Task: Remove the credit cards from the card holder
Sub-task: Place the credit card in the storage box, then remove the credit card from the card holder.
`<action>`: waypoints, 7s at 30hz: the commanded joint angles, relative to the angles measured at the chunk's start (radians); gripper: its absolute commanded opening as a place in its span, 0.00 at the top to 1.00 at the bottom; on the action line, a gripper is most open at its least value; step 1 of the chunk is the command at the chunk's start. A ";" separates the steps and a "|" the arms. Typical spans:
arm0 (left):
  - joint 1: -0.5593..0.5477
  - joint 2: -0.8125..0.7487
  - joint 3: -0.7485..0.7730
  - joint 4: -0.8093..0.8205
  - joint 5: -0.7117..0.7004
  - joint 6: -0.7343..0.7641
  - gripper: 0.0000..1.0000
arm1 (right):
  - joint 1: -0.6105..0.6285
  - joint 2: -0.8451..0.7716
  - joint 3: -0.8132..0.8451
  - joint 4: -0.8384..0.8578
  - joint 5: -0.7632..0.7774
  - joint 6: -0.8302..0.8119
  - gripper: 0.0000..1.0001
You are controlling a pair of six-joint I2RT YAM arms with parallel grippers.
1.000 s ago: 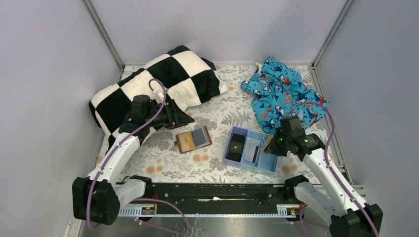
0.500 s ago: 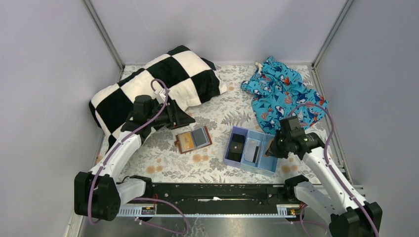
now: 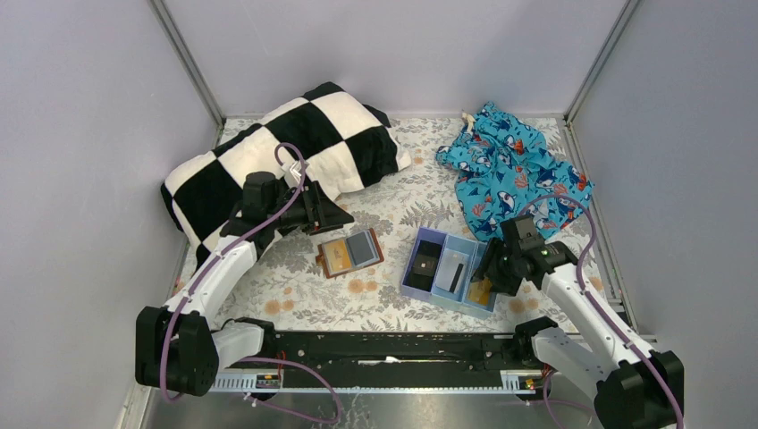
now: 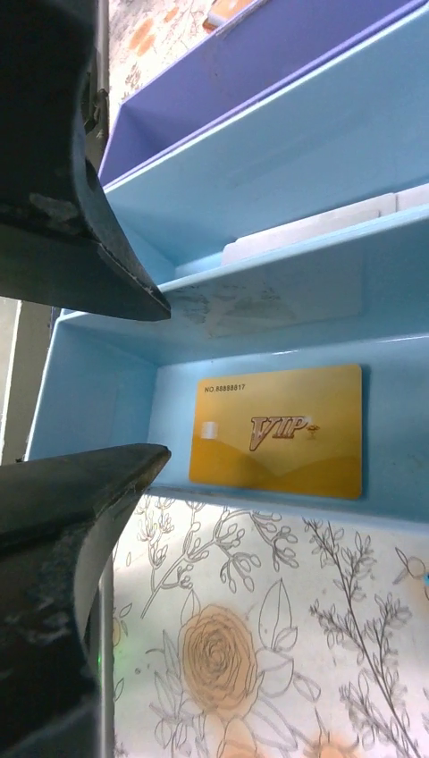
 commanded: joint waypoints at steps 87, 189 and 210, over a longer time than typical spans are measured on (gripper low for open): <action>0.004 0.128 -0.044 -0.253 -0.560 0.010 0.41 | 0.479 0.977 0.561 1.063 -0.528 0.195 0.45; -0.117 0.332 -0.049 -0.138 -0.530 0.006 0.35 | 0.403 0.986 0.432 1.089 -0.478 0.106 0.49; 0.018 -0.041 0.109 -0.461 -0.560 0.042 0.28 | 0.512 1.050 0.564 1.216 -0.577 0.149 0.48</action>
